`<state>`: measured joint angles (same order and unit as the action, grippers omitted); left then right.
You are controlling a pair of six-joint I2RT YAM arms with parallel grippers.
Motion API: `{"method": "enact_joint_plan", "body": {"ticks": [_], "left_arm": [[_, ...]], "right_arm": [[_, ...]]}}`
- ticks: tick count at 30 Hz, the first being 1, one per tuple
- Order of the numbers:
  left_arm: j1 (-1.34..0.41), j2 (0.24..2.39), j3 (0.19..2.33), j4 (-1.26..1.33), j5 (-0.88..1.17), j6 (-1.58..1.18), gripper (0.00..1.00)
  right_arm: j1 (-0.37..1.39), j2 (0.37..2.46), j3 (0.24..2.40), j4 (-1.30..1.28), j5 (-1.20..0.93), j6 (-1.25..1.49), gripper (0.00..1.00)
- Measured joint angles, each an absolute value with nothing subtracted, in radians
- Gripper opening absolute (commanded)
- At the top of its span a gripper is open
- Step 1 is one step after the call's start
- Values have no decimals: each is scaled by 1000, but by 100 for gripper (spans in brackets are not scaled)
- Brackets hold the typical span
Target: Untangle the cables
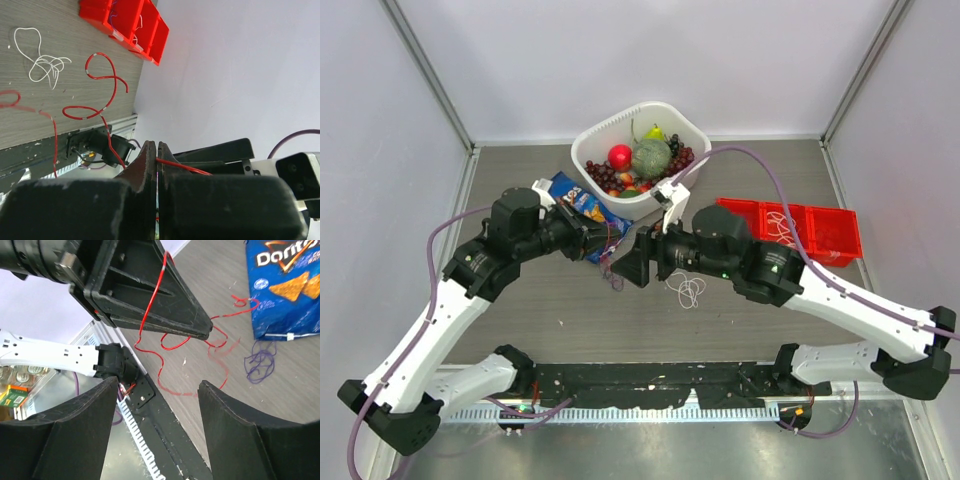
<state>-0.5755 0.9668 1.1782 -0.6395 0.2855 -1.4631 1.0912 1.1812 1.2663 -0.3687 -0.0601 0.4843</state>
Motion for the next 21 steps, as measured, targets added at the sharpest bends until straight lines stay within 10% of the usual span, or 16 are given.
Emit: {"method": "enact_joint_plan", "body": {"ticks": [14, 21], "left_arm": [[-575, 972, 1166, -599, 331, -1511, 0], [-575, 948, 1080, -506, 373, -1570, 4]], "right_arm": [[1091, 1261, 1191, -201, -159, 493, 59], [1091, 1288, 1189, -136, -198, 525, 2]]}}
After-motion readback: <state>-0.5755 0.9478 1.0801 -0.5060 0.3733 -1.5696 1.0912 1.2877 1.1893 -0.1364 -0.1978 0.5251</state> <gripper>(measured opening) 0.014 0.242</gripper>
